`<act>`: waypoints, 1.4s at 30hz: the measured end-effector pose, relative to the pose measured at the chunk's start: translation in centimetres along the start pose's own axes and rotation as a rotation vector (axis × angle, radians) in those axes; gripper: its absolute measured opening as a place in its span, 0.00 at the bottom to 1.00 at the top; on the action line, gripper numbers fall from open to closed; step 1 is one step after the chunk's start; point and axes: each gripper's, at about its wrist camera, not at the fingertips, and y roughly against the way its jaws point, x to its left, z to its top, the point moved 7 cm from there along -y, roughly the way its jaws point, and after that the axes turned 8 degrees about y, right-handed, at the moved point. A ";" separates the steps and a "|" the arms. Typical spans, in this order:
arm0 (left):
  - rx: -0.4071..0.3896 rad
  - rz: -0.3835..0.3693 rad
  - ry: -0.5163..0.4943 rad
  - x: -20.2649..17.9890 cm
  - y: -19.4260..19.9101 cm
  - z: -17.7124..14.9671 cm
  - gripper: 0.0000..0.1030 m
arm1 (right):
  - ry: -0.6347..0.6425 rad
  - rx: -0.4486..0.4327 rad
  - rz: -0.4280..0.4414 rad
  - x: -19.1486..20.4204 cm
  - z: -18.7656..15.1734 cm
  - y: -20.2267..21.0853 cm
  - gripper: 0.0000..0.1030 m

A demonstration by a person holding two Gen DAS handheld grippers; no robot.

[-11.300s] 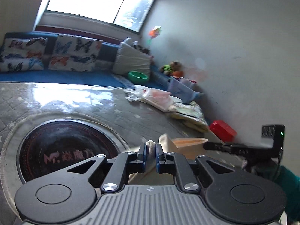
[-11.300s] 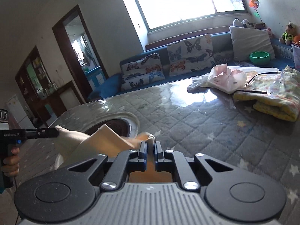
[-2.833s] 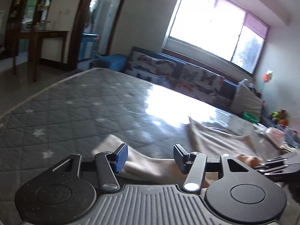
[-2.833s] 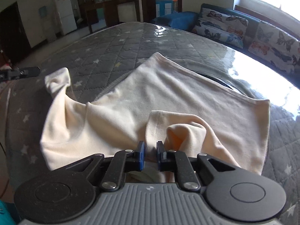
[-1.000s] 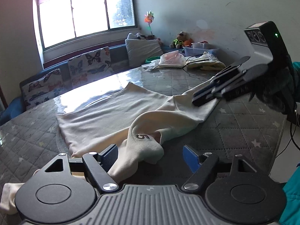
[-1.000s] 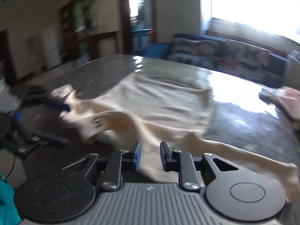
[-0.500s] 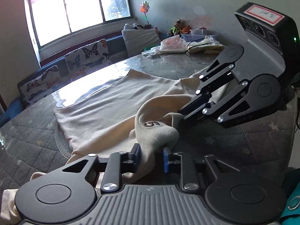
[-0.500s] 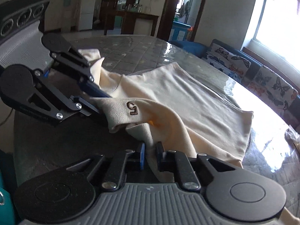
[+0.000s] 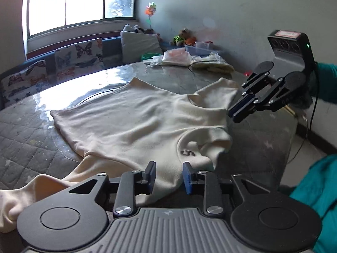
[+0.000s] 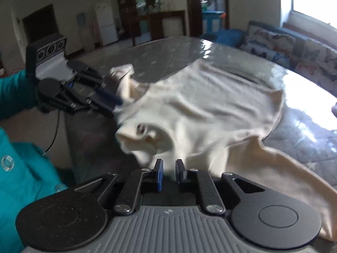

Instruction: Fold clothes

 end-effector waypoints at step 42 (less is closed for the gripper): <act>-0.031 -0.042 0.001 -3.3 -4.3 0.8 0.05 | -0.073 -0.120 -0.111 1.4 1.2 -3.1 0.02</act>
